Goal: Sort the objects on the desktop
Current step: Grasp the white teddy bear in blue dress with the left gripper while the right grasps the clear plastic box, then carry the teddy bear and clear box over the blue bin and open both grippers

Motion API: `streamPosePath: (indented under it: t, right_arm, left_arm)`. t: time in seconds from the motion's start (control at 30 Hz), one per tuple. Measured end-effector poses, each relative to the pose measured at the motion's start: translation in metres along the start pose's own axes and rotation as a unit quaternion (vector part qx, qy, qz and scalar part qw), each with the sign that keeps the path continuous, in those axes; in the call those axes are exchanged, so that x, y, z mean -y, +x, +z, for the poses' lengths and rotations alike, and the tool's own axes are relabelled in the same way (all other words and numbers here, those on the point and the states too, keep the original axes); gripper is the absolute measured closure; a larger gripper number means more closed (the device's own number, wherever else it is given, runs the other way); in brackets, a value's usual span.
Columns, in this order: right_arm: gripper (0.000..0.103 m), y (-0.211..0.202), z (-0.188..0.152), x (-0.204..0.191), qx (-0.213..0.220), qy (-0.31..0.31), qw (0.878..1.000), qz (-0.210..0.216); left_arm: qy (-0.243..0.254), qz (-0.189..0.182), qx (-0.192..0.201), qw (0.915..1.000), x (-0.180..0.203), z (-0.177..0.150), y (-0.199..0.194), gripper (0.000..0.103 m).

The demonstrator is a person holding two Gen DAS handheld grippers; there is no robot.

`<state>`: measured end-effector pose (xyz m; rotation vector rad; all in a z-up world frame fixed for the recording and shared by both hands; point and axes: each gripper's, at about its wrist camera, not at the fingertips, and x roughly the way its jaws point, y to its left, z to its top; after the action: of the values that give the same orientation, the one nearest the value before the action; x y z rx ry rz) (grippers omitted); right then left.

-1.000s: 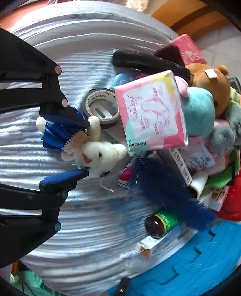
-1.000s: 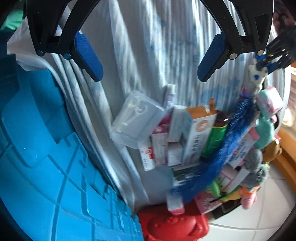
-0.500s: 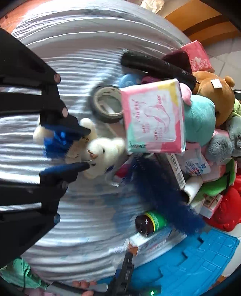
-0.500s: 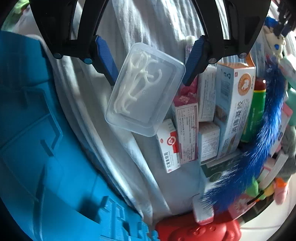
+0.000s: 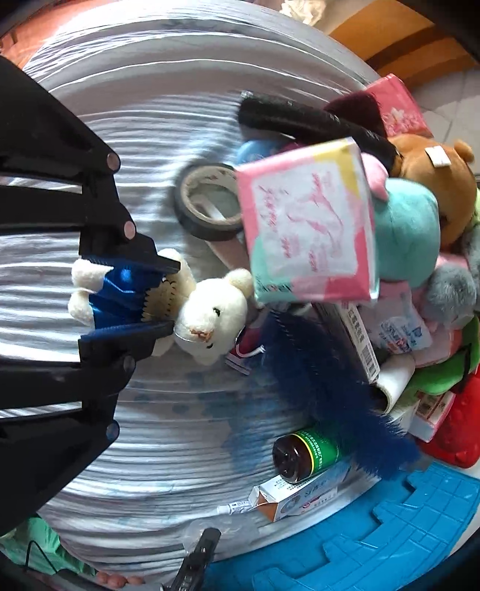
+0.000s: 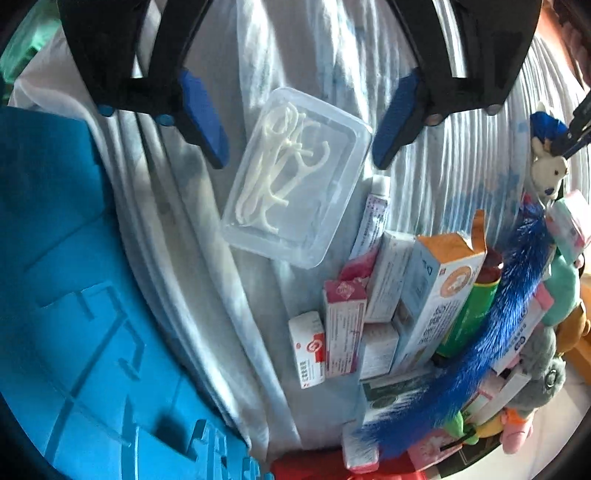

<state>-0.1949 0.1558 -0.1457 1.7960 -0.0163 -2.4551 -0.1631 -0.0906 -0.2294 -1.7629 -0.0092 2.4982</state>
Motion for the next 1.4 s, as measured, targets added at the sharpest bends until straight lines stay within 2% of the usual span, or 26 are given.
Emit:
streamPosePath:
  t: [0.07,0.1,0.13,0.27,0.33,0.37,0.4,0.43,0.5,0.57,0.73,0.8,0.83,0.9,0.93,0.97,1.03,1.13,1.27,1.4]
  right_arm:
    - [0.008,-0.002,0.001,0.0,0.003,-0.001,1.0,0.002]
    - [0.008,-0.002,0.002,0.0,0.003,-0.001,1.0,0.0]
    - [0.008,-0.001,0.002,0.0,0.002,0.0,1.0,-0.001]
    - [0.008,-0.002,0.003,0.0,0.006,-0.001,1.0,-0.004]
    - [0.008,0.001,0.006,0.0,0.005,-0.004,1.0,-0.011]
    - [0.01,0.005,0.007,0.0,0.002,-0.007,1.0,-0.016]
    - [0.029,0.008,0.008,-0.001,-0.002,-0.01,1.0,-0.017]
    - [0.039,0.009,0.009,-0.003,-0.007,-0.012,1.0,-0.025]
    - [0.04,0.003,0.007,-0.009,-0.003,-0.028,0.999,-0.042]
    - [0.041,-0.01,0.004,-0.013,0.009,-0.035,0.999,-0.031]
    - [0.042,-0.064,-0.002,-0.025,0.057,-0.06,0.997,0.002]
    - [0.042,-0.095,-0.001,-0.032,0.092,-0.075,0.993,0.015]
    - [0.042,-0.096,0.002,-0.029,0.107,-0.079,0.991,0.02]
    - [0.042,-0.116,0.008,-0.025,0.14,-0.085,0.986,0.03]
    - [0.042,-0.129,0.011,-0.036,0.163,-0.089,0.982,0.035]
    - [0.042,-0.146,0.004,-0.033,0.181,-0.092,0.978,0.041]
    - [0.042,-0.178,0.011,-0.037,0.224,-0.099,0.968,0.045]
    - [0.042,-0.216,0.01,-0.036,0.283,-0.101,0.953,0.043]
    - [0.042,-0.269,0.015,-0.007,0.346,-0.092,0.933,0.019]
    - [0.042,-0.296,0.023,0.037,0.376,-0.071,0.924,-0.011]
  left_arm:
    - [0.015,0.001,-0.006,0.9999,0.002,0.003,0.008,0.049]
    - [0.024,0.003,-0.02,0.9995,0.005,0.003,0.02,0.032]
    - [0.026,0.011,-0.034,0.999,0.006,0.002,0.028,0.029]
    - [0.016,-0.007,-0.01,0.9998,0.003,0.001,0.022,0.034]
    - [0.027,0.005,-0.001,0.9996,0.005,0.004,0.021,0.05]
    - [0.03,0.009,-0.002,0.9995,0.006,0.006,0.022,0.055]
    - [0.03,0.014,-0.003,0.9995,0.008,0.008,0.024,0.064]
    - [0.028,0.013,-0.004,0.9995,0.009,0.008,0.024,0.064]
    - [0.018,0.002,0.005,0.9998,0.009,0.008,0.016,0.064]
    - [0.013,-0.001,0.021,0.9997,0.01,0.007,0.002,0.064]
    - [0.024,0.005,0.105,0.9942,0.026,0.014,-0.059,0.064]
    - [0.022,-0.001,0.134,0.9907,0.035,0.022,-0.081,0.064]
    - [0.021,-0.002,0.144,0.9894,0.042,0.023,-0.089,0.064]
    - [0.023,-0.008,0.173,0.9846,0.051,0.03,-0.113,0.064]
    - [0.024,-0.01,0.183,0.9828,0.059,0.032,-0.122,0.064]
    - [0.029,-0.017,0.202,0.9789,0.067,0.036,-0.135,0.064]
    - [0.038,-0.026,0.228,0.9726,0.081,0.043,-0.159,0.064]
    - [0.059,-0.045,0.278,0.9578,0.112,0.054,-0.2,0.064]
    - [0.084,-0.066,0.318,0.9421,0.155,0.063,-0.236,0.064]
    - [0.117,-0.084,0.344,0.9277,0.215,0.075,-0.262,0.064]
